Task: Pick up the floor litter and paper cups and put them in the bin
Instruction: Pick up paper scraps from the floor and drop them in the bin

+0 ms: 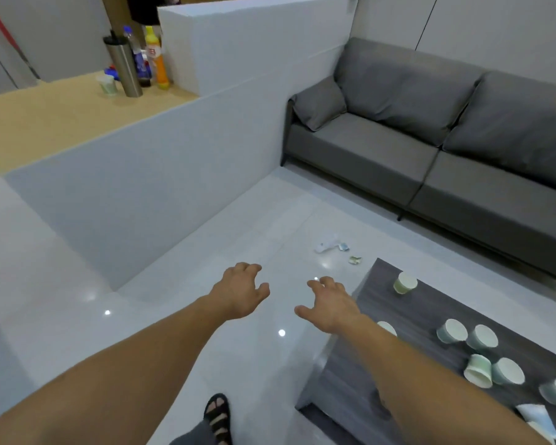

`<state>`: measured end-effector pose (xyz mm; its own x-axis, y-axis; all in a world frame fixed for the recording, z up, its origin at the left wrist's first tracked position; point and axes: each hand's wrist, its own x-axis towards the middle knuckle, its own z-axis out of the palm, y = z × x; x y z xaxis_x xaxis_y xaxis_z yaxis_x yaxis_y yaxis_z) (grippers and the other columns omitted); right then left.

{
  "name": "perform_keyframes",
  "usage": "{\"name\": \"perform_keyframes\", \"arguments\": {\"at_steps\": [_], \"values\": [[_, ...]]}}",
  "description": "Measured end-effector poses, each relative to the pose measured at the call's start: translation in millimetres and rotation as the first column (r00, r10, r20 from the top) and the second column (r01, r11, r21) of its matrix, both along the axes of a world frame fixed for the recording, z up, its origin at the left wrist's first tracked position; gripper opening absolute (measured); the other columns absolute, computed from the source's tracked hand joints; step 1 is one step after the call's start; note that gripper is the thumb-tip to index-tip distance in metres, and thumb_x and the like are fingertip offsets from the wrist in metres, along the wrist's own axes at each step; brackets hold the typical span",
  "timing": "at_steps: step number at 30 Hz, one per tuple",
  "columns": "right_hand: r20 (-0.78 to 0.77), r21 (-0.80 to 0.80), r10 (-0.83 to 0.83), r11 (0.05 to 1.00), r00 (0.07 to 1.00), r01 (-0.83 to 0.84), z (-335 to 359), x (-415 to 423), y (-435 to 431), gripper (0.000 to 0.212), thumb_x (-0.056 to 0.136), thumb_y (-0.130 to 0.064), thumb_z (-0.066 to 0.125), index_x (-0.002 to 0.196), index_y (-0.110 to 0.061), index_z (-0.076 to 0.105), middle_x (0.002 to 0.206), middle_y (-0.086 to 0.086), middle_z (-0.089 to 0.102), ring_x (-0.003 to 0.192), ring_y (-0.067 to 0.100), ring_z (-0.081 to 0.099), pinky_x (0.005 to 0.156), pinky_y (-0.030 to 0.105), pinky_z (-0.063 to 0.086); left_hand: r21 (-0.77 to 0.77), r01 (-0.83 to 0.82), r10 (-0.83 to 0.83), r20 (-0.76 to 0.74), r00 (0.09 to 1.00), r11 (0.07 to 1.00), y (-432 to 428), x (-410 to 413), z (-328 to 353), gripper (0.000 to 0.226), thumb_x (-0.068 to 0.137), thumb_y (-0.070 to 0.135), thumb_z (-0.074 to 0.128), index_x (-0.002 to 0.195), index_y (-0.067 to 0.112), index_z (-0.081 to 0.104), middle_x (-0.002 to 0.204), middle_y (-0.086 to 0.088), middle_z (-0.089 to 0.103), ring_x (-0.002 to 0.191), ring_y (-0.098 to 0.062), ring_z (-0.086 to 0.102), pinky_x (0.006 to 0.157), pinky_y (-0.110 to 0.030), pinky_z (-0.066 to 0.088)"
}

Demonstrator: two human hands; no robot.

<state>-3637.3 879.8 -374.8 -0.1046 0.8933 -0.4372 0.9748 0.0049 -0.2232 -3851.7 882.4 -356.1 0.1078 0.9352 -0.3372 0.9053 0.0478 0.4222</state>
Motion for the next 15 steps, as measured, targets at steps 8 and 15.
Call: {"name": "perform_keyframes", "arguments": {"at_steps": [8,15], "values": [[-0.018,-0.037,-0.18,0.983,0.984,0.179,-9.7,9.4,130.4,0.078,0.089,-0.06,0.048,0.153,-0.025,0.022,0.158,0.002,0.018,0.141,0.025,0.024,0.108,0.041,0.036,-0.065,0.193,-0.196,-0.045,0.98,0.979,180.4,8.9,-1.7,0.06,0.095,0.047,0.04,0.147,0.019,0.03,0.153,-0.006,0.027,0.138,-0.027,0.028,0.108,-0.04,0.031],[-0.03,-0.07,-0.268,0.962,0.963,0.265,-43.5,69.4,277.3,0.078,0.09,-0.061,0.047,0.153,-0.023,0.021,0.156,0.004,0.021,0.139,0.026,0.025,0.107,0.043,0.037,-0.069,0.305,-0.309,-0.061,0.949,0.95,352.0,82.1,-16.6,0.06,0.095,0.047,0.04,0.148,0.019,0.029,0.153,-0.005,0.026,0.138,-0.026,0.027,0.109,-0.041,0.031]]}}
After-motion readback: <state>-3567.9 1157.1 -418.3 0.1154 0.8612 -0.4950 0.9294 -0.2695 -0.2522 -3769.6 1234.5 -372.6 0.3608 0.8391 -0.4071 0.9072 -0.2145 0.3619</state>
